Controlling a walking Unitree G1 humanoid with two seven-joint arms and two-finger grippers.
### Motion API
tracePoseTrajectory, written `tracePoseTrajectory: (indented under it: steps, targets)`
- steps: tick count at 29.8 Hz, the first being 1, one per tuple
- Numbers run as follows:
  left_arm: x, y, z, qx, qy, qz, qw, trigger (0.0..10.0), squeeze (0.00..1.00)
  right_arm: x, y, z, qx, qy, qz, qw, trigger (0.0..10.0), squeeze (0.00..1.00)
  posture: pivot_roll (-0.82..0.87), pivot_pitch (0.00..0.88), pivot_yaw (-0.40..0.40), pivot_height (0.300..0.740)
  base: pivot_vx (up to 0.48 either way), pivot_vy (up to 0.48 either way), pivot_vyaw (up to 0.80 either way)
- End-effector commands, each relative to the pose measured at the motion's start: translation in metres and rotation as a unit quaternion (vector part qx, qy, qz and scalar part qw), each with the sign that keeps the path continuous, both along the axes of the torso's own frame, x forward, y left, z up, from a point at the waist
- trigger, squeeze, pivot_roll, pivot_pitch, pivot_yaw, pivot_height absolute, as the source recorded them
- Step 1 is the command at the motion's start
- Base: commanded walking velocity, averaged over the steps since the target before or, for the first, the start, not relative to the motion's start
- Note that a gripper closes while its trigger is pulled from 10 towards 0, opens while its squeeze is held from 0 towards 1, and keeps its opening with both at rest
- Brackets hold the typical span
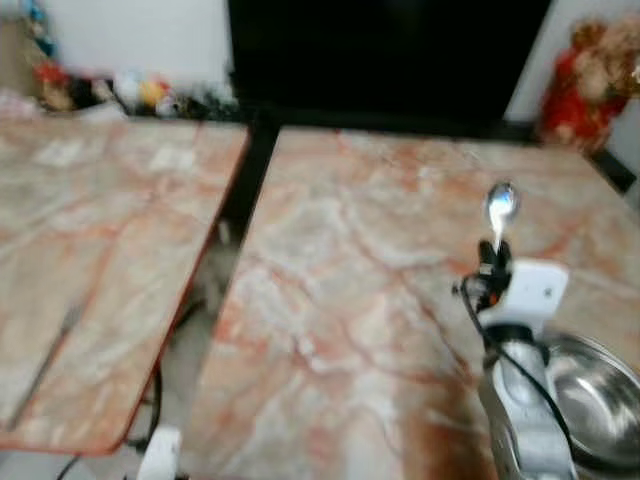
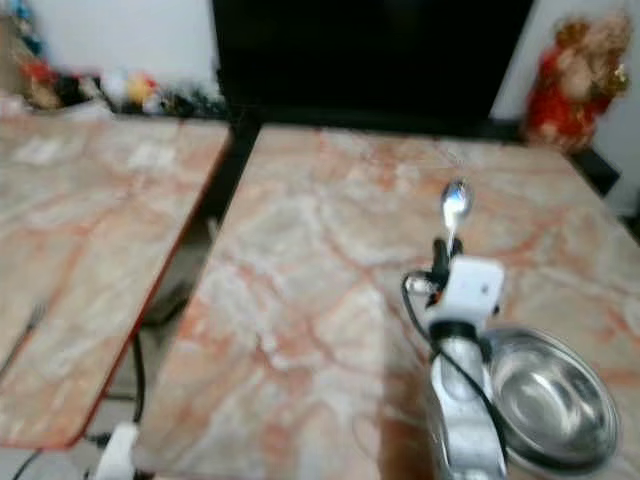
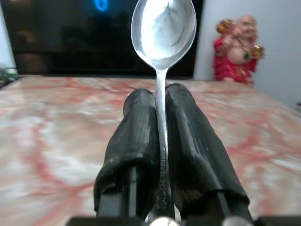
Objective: Setting the table
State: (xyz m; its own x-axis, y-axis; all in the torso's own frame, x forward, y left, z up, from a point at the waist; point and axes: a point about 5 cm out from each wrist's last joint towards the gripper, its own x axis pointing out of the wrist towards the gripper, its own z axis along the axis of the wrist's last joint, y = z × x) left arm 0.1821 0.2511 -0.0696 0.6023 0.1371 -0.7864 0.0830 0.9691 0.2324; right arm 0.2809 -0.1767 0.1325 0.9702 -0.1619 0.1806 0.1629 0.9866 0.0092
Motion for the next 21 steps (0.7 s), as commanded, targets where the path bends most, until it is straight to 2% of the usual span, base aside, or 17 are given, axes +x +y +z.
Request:
tracePoseTrajectory:
  steps: [1, 6, 21]
  targets:
    - [0.0043, -0.0084, -0.0004, -0.007, -0.002, -0.011, 1.0, 10.0, 0.0, -0.0037, -0.0091, 0.0024, -0.005, -0.006, -0.014, 1.0, 10.0, 0.0, 0.04, 0.0, -0.004, 0.74, 0.0, -0.39, -0.74]
    - [0.0047, -0.0078, 0.0, -0.006, -0.003, -0.009, 1.0, 10.0, 0.0, -0.0028, -0.0058, 0.0057, -0.008, -0.016, -0.007, 1.0, 10.0, 0.0, 0.04, 0.0, -0.003, 0.74, 0.0, -0.317, -0.17]
    - [0.0062, -0.0068, 0.001, -0.006, -0.006, -0.003, 1.0, 10.0, 0.0, -0.002, -0.0086, 0.0104, -0.007, -0.022, -0.002, 1.0, 10.0, 0.0, 0.04, 0.0, 0.001, 0.74, 0.0, 0.0, 0.0]
